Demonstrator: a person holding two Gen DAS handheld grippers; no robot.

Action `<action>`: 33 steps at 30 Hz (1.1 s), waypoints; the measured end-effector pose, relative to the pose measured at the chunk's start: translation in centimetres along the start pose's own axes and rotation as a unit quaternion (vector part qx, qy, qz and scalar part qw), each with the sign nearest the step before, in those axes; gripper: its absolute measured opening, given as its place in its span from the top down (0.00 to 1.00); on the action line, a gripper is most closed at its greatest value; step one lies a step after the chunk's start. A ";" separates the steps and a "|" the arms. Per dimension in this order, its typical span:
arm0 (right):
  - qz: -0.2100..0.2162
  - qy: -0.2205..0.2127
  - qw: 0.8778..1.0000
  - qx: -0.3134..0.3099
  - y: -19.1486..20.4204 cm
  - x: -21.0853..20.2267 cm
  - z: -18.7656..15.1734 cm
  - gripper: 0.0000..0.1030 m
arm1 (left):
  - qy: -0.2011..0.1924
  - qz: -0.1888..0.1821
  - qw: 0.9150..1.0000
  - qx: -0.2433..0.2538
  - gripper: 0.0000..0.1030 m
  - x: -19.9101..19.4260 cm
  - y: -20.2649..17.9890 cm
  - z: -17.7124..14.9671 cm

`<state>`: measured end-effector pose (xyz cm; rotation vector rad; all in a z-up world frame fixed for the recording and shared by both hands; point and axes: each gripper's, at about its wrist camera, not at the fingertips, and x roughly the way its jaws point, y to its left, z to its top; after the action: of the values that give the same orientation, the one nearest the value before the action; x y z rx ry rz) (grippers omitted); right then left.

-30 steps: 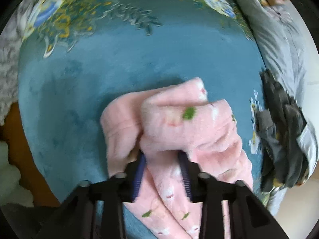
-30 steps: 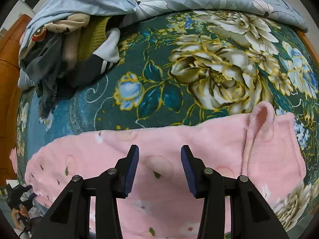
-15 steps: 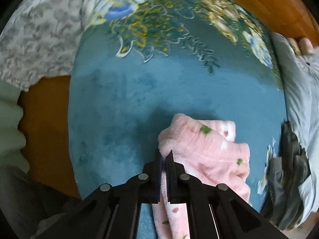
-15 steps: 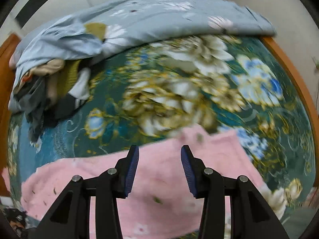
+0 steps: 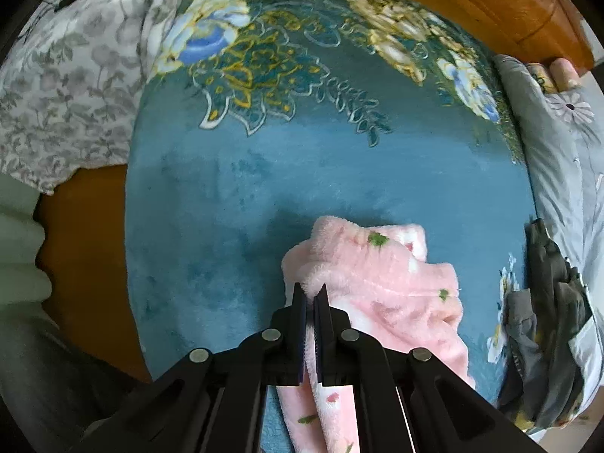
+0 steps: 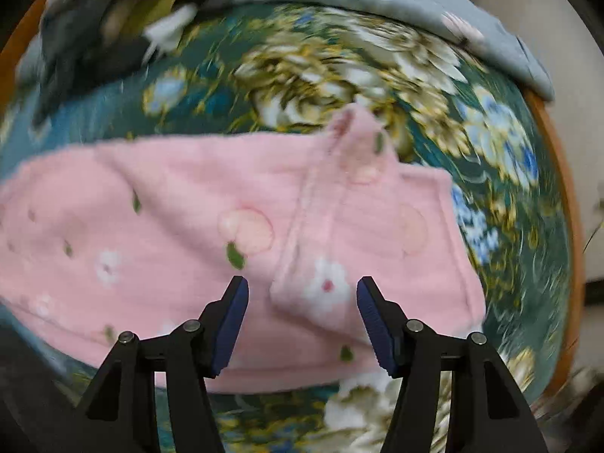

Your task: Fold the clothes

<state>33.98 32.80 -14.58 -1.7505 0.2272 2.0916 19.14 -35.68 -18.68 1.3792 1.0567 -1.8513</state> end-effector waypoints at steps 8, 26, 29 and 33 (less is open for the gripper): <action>-0.053 0.008 0.998 0.011 -2.1 0.8 0.5 0.95 | -0.005 -0.004 1.000 -0.016 0.96 -0.8 0.7 -0.1; 0.090 0.006 0.937 0.339 -18.6 4.5 -5.8 0.93 | -0.016 0.021 0.998 -0.048 0.96 -1.7 1.2 -0.5; 0.095 0.005 0.932 0.349 -19.1 4.9 -6.3 0.73 | -0.015 0.023 0.998 -0.049 0.96 -1.7 1.3 -0.6; 0.114 -0.007 0.918 0.379 -19.8 5.9 -6.8 0.58 | -0.010 0.026 0.998 -0.049 0.96 -1.7 1.3 -0.7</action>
<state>47.35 49.35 -19.06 -1.2628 1.1180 1.7827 21.01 -35.77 -17.43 1.3162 1.0766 -1.7505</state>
